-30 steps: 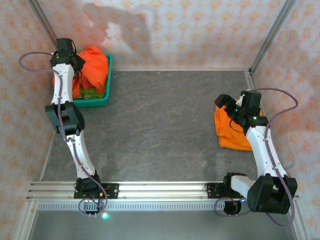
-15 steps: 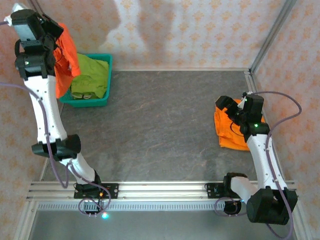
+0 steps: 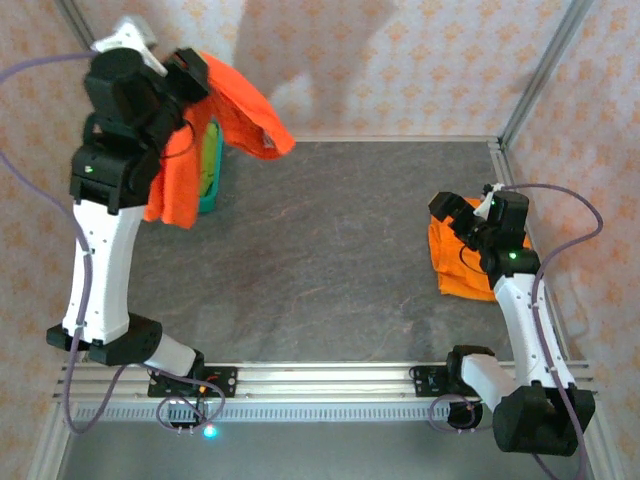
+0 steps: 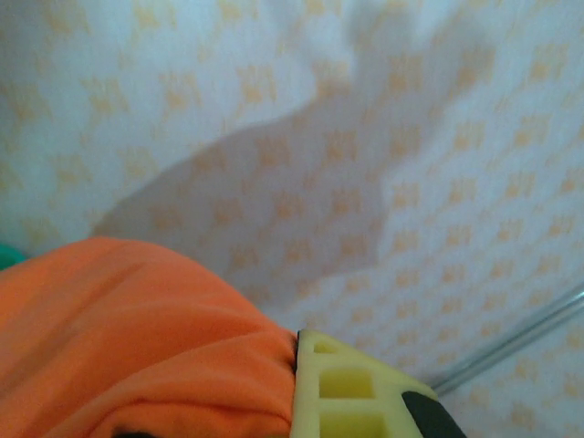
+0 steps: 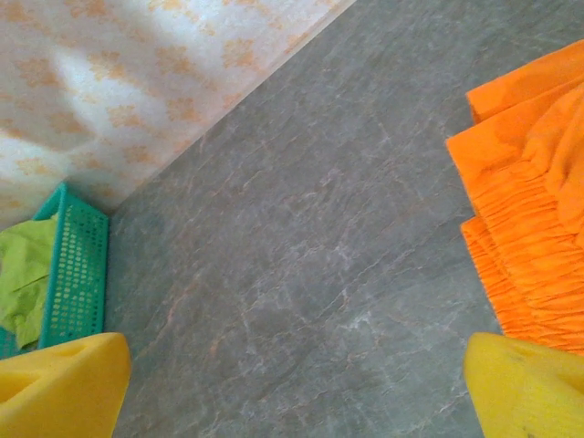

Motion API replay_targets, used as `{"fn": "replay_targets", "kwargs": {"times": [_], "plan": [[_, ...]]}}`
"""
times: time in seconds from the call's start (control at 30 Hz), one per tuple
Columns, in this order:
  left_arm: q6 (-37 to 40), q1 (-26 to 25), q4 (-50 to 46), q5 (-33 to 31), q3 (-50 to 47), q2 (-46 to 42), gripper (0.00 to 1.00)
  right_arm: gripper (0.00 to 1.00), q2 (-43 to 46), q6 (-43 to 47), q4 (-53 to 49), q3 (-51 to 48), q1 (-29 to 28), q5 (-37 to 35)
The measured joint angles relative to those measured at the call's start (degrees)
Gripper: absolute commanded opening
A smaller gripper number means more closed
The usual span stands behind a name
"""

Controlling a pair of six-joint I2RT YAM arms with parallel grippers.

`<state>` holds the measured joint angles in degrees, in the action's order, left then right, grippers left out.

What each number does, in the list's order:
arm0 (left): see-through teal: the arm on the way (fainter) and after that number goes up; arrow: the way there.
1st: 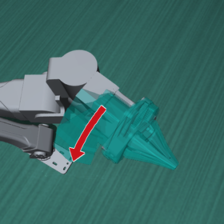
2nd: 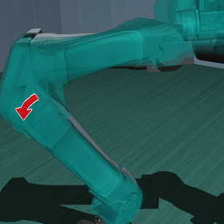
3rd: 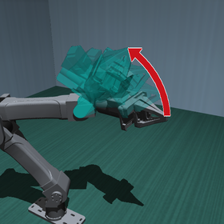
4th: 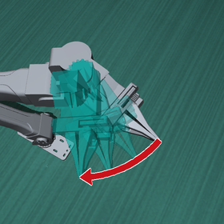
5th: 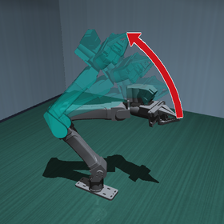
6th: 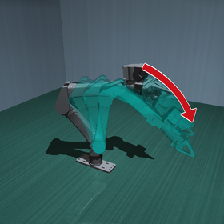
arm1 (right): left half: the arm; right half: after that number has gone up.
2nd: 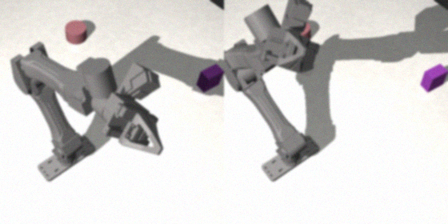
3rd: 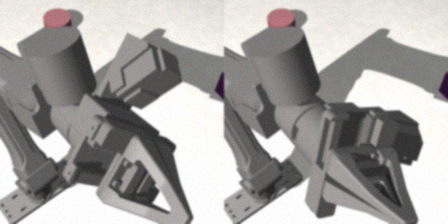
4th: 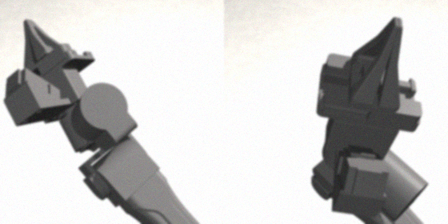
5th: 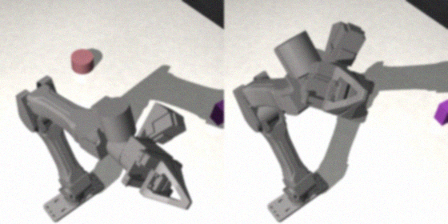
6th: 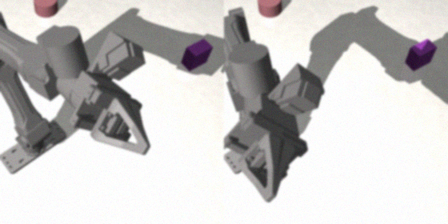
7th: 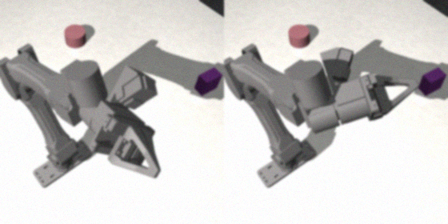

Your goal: Fold and stack the shorts

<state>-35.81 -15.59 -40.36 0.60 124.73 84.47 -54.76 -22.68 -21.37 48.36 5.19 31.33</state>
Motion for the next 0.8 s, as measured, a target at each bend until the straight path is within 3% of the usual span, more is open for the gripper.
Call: {"fn": "replay_targets", "kwargs": {"times": [0.2, 0.4, 0.57, 0.8], "plan": [[-4.48, -10.82, 2.32, -8.68, -22.69, -6.1, 0.0, 0.94, 0.63, -0.02, 0.0, 0.0, -0.17, 1.64], [-9.86, -18.69, 5.84, -14.88, -37.05, -7.08, 0.0, 0.94, 0.63, -0.04, 0.0, -0.07, -0.31, 2.21], [-13.03, -21.2, 8.15, -17.0, -38.42, -3.48, 0.0, 0.93, 0.63, -0.04, 0.28, -0.37, -0.39, 2.6], [-15.65, -21.51, 9.88, -16.37, -32.92, 3.39, 0.0, 0.94, 1.09, -0.07, 0.39, -0.42, -0.46, 2.82]]}}
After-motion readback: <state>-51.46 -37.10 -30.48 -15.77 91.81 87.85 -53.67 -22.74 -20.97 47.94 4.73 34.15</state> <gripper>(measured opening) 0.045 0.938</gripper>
